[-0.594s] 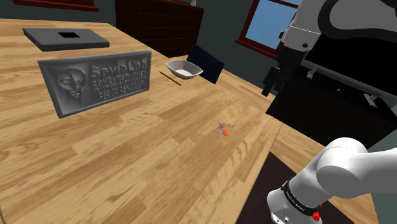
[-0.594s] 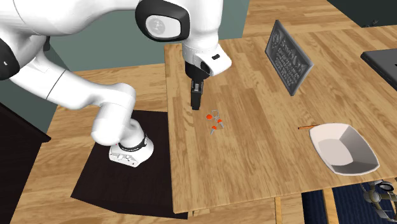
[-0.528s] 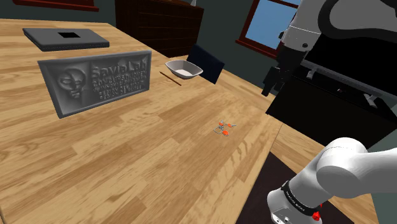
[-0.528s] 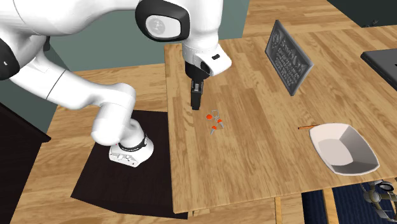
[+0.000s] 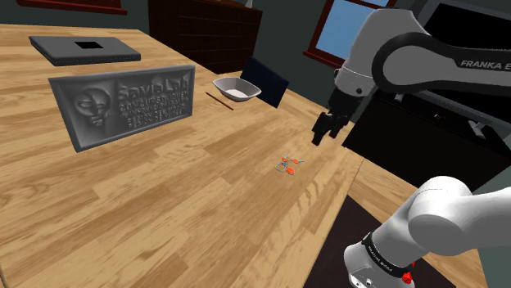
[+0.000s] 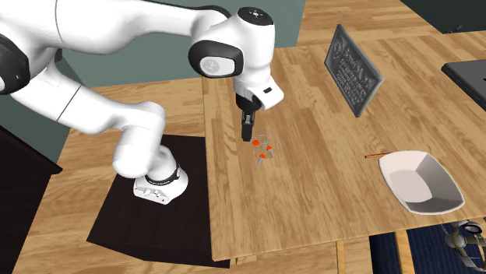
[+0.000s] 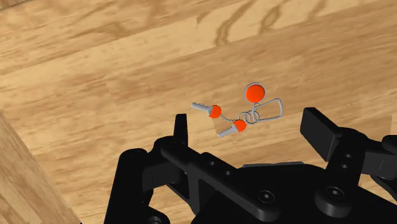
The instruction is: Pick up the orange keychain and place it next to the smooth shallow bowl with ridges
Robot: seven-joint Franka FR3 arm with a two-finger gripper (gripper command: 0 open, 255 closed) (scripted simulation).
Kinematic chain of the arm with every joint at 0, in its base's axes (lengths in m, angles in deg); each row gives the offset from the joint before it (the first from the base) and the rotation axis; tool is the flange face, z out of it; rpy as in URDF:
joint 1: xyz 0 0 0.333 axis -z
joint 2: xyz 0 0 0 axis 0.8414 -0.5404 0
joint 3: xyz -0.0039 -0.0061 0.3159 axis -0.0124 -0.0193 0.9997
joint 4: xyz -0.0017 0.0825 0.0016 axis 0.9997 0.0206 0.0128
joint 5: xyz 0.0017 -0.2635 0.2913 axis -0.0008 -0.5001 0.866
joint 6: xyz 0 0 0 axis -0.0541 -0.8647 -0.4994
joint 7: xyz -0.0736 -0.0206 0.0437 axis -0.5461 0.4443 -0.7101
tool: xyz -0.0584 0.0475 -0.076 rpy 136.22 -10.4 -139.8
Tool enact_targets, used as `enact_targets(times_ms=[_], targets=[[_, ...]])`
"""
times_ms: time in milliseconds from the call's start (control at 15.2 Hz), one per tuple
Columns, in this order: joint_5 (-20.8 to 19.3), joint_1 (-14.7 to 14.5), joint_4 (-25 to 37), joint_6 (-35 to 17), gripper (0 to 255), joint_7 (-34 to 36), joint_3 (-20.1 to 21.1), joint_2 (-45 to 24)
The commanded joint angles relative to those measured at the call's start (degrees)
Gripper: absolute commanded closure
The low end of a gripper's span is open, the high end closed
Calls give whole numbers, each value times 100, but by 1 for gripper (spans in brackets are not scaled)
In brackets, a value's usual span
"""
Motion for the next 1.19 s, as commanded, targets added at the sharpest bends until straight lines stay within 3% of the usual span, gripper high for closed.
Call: enact_targets(times_ms=[0,396,924,1122], targets=[[106,-51,-276,-474,0,129,123,-144],[383,-190,-796,-1908,0,505,520,-934],[427,-194,-1134,-2705,0,543,626,-1386],[429,-193,-1157,-2764,0,544,633,-1422]])
